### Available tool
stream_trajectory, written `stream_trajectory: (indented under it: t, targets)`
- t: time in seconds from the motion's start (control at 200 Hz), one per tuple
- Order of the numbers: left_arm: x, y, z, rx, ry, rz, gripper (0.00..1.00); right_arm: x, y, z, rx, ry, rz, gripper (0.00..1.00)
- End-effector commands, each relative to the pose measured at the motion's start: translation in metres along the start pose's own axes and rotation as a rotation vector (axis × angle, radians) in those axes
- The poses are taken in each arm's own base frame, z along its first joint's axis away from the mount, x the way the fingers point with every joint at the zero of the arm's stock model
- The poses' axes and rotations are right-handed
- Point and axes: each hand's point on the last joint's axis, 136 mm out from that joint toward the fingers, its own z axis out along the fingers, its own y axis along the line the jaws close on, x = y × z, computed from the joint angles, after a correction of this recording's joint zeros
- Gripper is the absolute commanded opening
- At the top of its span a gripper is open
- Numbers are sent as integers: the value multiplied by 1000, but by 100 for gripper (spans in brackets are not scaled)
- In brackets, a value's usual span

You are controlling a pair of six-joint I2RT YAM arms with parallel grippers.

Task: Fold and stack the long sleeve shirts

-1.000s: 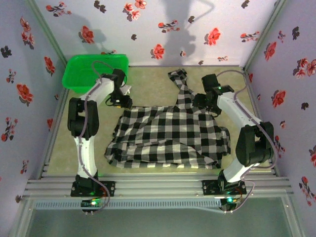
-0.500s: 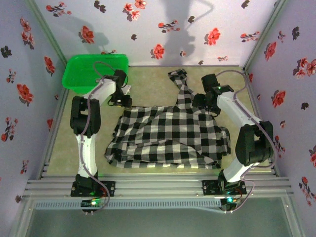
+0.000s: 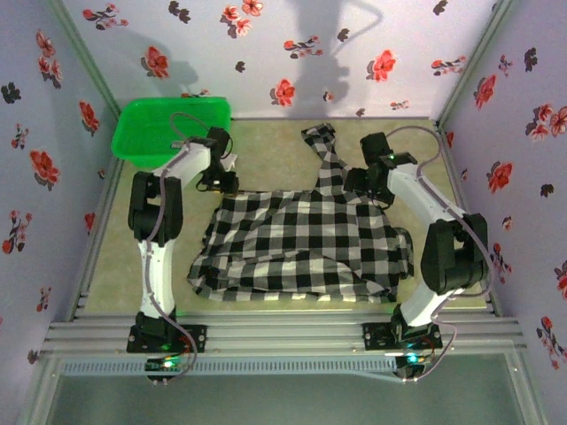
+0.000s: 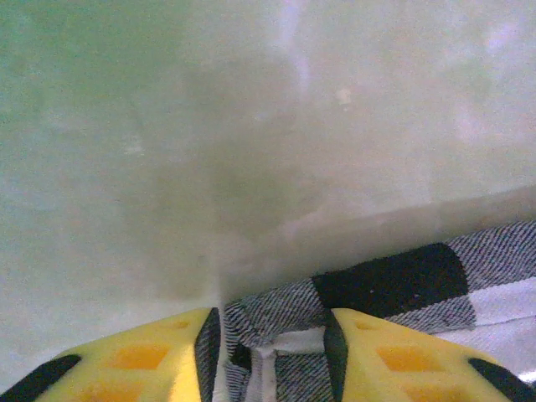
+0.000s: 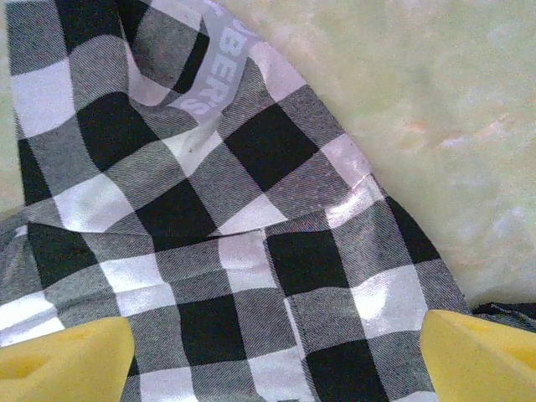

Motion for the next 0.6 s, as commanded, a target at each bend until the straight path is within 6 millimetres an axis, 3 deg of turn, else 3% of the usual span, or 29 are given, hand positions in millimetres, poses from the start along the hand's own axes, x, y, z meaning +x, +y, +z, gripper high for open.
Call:
stream_trajectory:
  t: [0.0, 0.18, 0.35, 0.475, 0.595]
  targets:
    - [11, -7, 20, 5, 42, -13, 36, -18, 9, 2, -7, -29, -29, 90]
    - [16, -7, 23, 1, 54, -5, 24, -53, 5, 8, 18, -63, -30, 90]
    - [9, -6, 11, -9, 24, 10, 13, -96, 0, 22, 10, -101, -15, 90]
    - [3, -8, -2, -5, -10, 15, 6, -112, 5, 48, -29, -59, -22, 85]
    - [0, -12, -14, -4, -44, 26, 0, -113, 17, 76, -70, -8, -59, 77]
